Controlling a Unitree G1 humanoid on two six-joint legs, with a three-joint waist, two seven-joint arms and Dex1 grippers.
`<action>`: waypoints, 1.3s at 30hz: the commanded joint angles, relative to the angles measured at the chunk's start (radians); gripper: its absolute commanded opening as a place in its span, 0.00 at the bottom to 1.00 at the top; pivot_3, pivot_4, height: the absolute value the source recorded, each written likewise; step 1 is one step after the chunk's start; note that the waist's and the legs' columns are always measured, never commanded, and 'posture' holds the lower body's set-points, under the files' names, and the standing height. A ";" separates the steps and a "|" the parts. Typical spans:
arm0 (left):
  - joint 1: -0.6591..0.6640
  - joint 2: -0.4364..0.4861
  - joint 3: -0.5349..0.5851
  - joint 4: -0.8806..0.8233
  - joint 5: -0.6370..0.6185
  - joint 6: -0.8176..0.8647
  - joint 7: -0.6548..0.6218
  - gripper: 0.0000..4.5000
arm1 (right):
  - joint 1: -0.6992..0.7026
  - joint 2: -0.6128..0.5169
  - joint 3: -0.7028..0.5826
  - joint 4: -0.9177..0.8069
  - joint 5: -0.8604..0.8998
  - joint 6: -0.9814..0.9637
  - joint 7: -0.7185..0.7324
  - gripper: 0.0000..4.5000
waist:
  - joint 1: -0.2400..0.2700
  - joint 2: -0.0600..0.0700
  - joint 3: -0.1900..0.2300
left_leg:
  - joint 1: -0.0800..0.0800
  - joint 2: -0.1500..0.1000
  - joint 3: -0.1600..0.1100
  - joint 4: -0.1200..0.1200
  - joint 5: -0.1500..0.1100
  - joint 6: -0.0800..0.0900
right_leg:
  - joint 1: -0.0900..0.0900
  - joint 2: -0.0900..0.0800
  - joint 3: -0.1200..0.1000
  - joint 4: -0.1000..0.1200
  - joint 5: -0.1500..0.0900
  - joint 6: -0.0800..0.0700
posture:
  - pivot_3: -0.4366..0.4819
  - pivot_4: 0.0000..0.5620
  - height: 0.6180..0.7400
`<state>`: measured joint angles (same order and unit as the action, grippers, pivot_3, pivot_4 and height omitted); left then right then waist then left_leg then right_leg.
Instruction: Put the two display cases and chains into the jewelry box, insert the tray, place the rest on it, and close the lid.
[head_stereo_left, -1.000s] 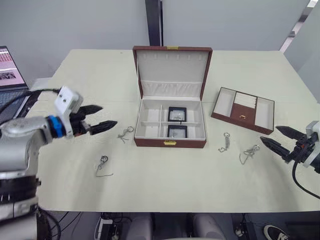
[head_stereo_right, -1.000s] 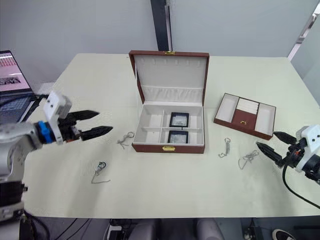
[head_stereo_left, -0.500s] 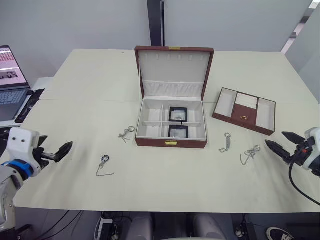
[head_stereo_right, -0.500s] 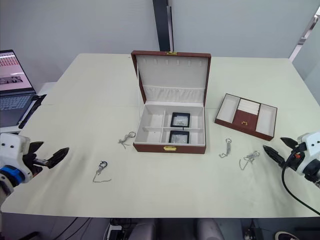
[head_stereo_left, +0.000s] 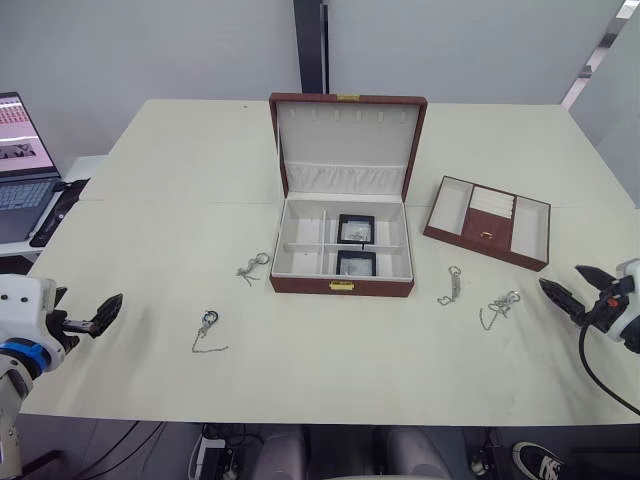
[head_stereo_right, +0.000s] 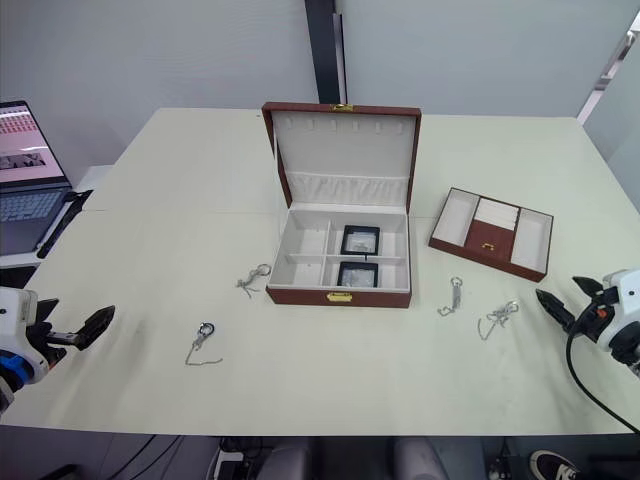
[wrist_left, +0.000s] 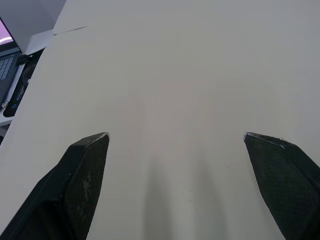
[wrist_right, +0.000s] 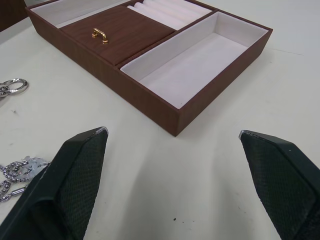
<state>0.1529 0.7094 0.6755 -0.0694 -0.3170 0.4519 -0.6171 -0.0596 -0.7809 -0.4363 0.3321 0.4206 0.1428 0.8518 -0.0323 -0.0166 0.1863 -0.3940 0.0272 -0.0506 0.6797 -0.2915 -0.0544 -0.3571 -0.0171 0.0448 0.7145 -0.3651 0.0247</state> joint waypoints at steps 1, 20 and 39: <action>-0.009 0.011 0.016 -0.034 -0.026 0.003 0.008 0.99 | -0.011 -0.009 -0.037 -0.003 0.015 -0.015 0.004 1.00 | 0.000 0.000 0.000 | 0.000 0.000 0.000 0.000 0.000 0.000 | 0.000 0.000 0.000 0.000 0.000 0.000 | 0.48 0.27 1.00; 0.007 -0.176 0.009 -0.380 -0.167 0.122 0.207 0.99 | 0.005 -0.051 0.128 -0.562 0.241 0.268 0.266 1.00 | 0.001 0.000 0.000 | 0.002 0.000 -0.002 0.000 0.000 0.000 | 0.004 0.000 -0.002 -0.002 0.000 0.000 | 0.48 0.27 1.00; 0.275 -0.437 -0.281 -0.545 -0.049 -0.021 0.303 0.99 | -0.174 -0.035 0.347 -0.724 0.242 0.326 0.299 1.00 | 0.005 -0.002 0.000 | 0.003 -0.001 -0.003 0.000 0.000 0.000 | 0.006 0.000 -0.002 -0.004 0.000 0.000 | 0.48 0.27 1.00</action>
<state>0.4180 0.2698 0.4095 -0.5907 -0.3994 0.4694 -0.3240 -0.2162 -0.8160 -0.0859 -0.3698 0.6576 0.4690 1.1522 -0.0275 -0.0181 0.1861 -0.3906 0.0262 -0.0536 0.6795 -0.2918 -0.0545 -0.3507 -0.0168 0.0434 0.7102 -0.3651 0.0248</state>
